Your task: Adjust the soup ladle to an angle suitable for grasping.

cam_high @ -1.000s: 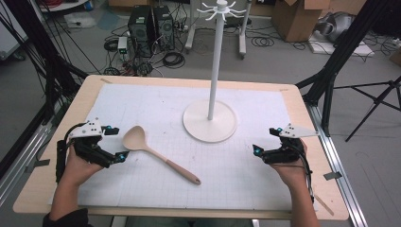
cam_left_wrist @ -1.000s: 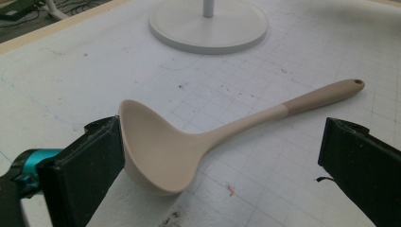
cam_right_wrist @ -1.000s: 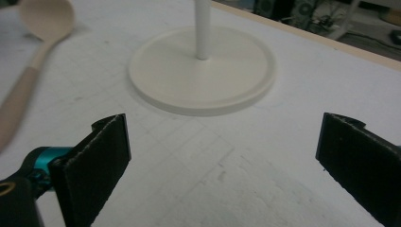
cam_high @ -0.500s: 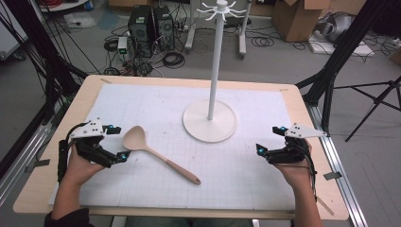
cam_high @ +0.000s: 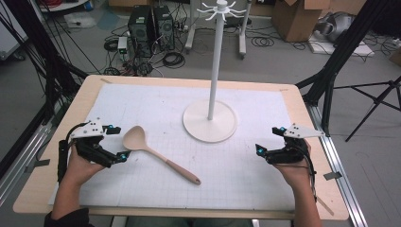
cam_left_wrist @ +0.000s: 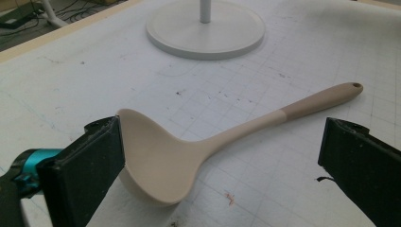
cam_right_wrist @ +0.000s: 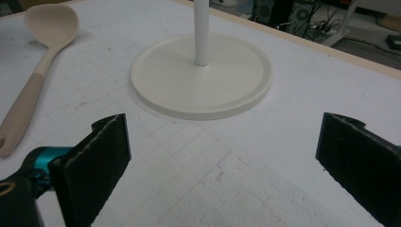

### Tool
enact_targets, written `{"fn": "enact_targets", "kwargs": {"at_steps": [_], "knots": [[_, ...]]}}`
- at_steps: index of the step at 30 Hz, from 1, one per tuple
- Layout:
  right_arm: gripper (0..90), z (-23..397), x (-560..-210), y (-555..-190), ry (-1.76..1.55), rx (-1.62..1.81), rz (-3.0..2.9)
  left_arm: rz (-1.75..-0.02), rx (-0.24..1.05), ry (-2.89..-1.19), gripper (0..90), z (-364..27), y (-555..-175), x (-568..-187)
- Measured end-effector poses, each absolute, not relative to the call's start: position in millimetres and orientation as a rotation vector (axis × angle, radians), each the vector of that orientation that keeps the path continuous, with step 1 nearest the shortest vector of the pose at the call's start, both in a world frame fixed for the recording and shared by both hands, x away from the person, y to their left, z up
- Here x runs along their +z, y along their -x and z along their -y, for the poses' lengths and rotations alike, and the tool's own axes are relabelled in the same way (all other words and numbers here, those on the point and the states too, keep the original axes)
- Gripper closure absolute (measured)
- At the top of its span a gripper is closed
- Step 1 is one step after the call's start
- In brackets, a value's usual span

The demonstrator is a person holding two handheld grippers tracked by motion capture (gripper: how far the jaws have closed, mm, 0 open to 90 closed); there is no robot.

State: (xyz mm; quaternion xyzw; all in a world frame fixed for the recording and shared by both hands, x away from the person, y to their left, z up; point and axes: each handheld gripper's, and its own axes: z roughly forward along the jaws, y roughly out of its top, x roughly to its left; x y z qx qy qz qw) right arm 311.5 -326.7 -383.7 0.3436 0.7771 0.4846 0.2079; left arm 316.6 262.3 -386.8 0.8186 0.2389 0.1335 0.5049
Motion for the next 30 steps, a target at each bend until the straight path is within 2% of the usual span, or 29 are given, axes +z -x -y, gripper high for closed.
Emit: {"fn": "enact_targets", "kwargs": {"at_steps": [30], "knots": [[2.5, 325.0, -385.5, -312.4, -0.957, 1.34, -2.183, -0.569, 0.324, -1.977, 1.7, -260.4, -317.9, -386.8]]}}
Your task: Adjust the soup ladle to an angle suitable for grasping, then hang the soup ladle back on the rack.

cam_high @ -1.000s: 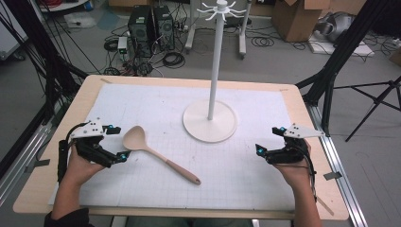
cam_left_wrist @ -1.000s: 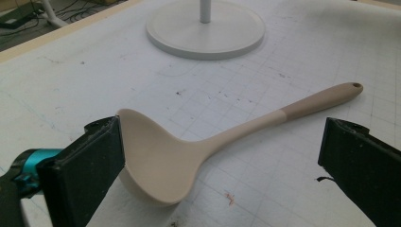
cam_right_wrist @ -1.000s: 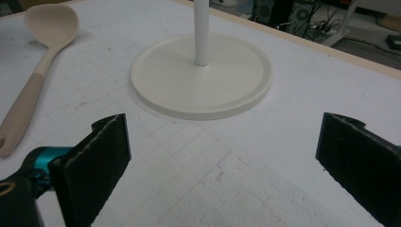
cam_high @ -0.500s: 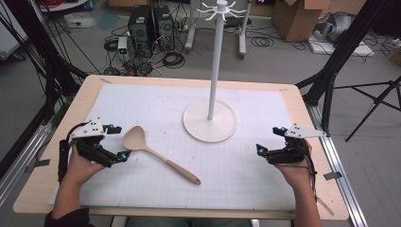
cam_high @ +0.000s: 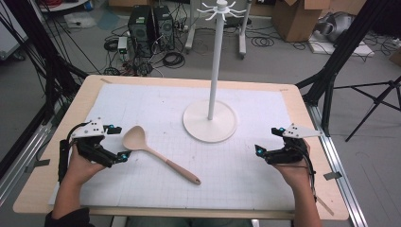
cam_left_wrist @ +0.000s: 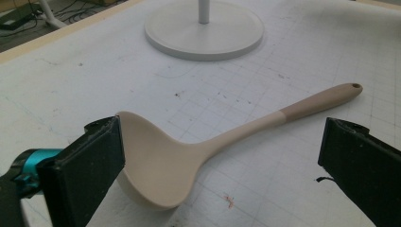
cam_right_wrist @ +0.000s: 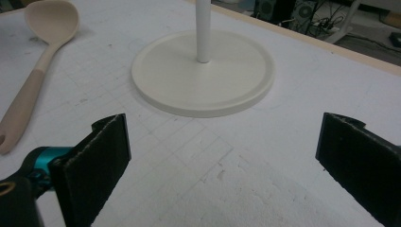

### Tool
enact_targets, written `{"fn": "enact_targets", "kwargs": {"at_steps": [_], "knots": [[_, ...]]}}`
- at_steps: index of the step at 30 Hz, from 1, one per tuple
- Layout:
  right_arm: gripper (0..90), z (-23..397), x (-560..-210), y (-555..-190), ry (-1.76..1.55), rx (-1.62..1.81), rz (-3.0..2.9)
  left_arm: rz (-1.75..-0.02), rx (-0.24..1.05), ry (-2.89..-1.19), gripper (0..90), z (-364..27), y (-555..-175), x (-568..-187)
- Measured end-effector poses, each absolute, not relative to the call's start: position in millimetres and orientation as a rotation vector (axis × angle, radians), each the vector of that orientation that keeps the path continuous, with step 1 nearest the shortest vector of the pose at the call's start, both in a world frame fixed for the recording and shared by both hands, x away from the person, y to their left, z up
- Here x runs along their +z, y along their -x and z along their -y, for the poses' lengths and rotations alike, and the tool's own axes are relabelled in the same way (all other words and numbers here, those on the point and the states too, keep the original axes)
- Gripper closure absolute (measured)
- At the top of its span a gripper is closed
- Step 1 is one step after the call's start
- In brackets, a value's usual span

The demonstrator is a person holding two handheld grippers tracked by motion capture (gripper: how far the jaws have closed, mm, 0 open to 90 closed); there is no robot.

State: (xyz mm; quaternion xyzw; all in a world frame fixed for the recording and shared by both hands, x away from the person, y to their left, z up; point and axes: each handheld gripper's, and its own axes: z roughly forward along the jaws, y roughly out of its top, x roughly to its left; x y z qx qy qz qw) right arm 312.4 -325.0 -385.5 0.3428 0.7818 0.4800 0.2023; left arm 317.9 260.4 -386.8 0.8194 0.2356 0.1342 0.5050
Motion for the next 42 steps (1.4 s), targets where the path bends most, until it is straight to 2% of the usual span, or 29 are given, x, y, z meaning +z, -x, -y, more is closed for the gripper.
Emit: {"fn": "enact_targets", "kwargs": {"at_steps": [15, 42], "knots": [[2.5, 327.3, -383.9, -311.2, -0.954, 1.341, -2.174, -0.544, 0.322, -1.986, 1.7, -258.5, -318.2, -383.5], [2.5, 326.0, -384.8, -312.6, -0.939, 1.335, -2.19, -0.349, 0.284, -2.135, 1.7, -208.5, -337.2, -354.1]]}}
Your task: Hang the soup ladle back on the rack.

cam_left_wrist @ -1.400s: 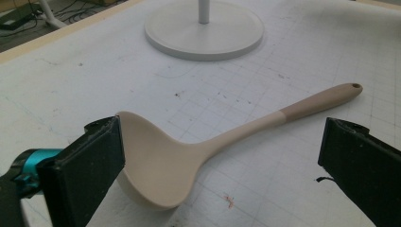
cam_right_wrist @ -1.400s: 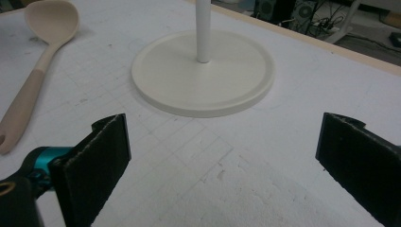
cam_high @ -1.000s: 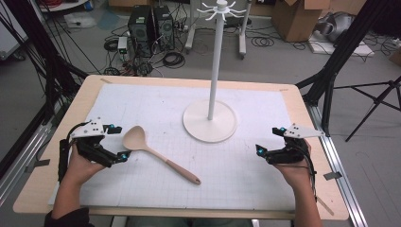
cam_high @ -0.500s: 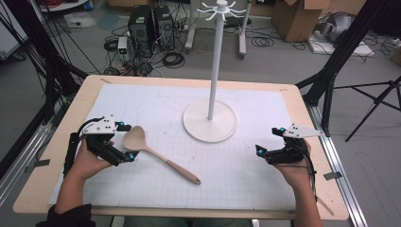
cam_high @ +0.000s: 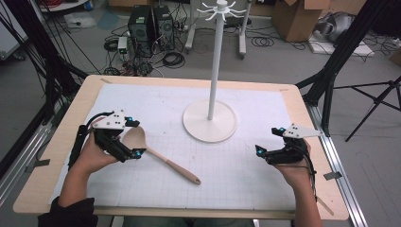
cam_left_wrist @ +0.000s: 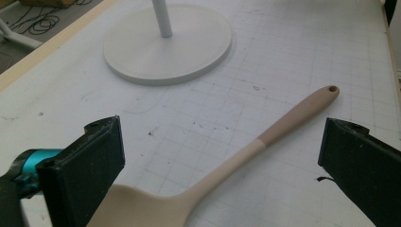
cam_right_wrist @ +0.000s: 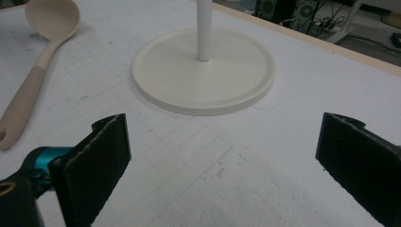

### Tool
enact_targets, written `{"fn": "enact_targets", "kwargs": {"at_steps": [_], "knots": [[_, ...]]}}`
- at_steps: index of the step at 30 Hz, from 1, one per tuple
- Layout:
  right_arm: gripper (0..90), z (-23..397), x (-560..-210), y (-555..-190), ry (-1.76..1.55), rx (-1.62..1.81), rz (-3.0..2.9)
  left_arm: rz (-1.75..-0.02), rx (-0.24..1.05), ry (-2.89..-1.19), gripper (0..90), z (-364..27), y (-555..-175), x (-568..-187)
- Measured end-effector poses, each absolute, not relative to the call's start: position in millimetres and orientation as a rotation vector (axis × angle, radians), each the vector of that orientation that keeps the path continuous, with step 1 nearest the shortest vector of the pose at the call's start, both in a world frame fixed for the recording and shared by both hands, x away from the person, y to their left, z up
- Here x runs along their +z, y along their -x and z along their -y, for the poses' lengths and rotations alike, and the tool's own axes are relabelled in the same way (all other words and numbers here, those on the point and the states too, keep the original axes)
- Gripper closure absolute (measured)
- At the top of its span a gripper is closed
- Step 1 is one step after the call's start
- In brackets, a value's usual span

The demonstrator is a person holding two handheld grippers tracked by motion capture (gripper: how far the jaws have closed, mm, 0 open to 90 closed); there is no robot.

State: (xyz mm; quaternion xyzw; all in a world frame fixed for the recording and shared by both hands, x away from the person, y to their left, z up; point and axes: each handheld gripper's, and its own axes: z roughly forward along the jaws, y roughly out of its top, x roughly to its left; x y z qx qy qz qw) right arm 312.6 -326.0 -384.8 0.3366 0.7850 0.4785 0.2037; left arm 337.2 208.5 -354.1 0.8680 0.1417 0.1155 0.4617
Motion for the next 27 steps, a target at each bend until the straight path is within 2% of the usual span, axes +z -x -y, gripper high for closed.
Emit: {"fn": "enact_targets", "kwargs": {"at_steps": [21, 27], "knots": [[2.5, 325.4, -385.9, -313.5, -0.943, 1.323, -2.2, -0.228, 0.192, -2.325, 1.7, -157.8, -351.7, -363.6], [2.5, 325.7, -385.7, -313.1, -0.942, 1.327, -2.198, -0.206, 0.146, -2.395, 1.7, -142.9, -355.2, -376.9]]}}
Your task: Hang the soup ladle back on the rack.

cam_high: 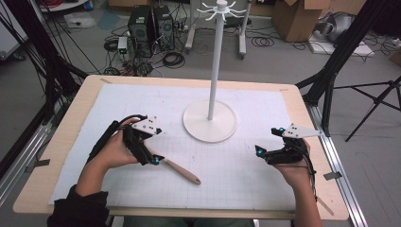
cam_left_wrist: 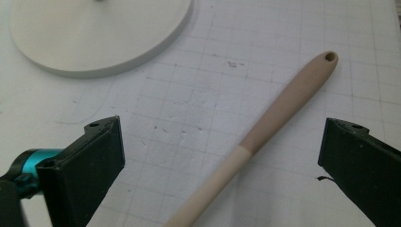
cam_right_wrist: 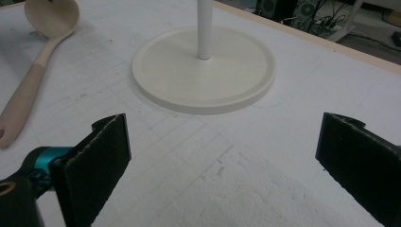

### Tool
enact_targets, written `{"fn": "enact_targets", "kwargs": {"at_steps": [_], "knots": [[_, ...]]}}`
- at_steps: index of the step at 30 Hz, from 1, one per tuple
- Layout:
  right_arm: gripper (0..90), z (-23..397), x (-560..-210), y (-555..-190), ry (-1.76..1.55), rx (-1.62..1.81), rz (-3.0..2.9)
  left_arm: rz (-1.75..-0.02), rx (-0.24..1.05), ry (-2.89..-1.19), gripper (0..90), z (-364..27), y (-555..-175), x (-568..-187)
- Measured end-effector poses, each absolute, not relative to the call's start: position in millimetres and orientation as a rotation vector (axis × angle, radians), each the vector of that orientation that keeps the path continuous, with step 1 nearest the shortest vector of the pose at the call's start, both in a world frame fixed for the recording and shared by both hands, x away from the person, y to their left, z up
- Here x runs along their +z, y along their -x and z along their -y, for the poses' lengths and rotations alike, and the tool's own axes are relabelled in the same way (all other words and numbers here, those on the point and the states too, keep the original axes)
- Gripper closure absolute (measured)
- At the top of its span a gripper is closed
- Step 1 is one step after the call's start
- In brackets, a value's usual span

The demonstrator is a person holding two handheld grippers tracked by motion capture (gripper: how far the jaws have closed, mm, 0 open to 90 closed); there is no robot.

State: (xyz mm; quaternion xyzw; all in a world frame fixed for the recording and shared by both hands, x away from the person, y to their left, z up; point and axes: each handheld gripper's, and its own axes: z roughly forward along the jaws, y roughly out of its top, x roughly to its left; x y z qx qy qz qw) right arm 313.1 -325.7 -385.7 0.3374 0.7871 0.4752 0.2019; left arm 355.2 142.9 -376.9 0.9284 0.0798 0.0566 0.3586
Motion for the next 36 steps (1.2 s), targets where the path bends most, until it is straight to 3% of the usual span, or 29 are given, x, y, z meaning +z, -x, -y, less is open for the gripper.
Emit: {"fn": "enact_targets", "kwargs": {"at_steps": [27, 36], "knots": [[2.5, 324.3, -386.4, -313.7, -0.939, 1.325, -2.207, -0.104, 0.046, -2.574, 2.9, -111.4, -357.5, -412.3], [2.6, 324.1, -386.4, -313.7, -0.94, 1.323, -2.209, -0.094, 0.041, -2.599, 8.0, -108.8, -357.8, -415.1]]}}
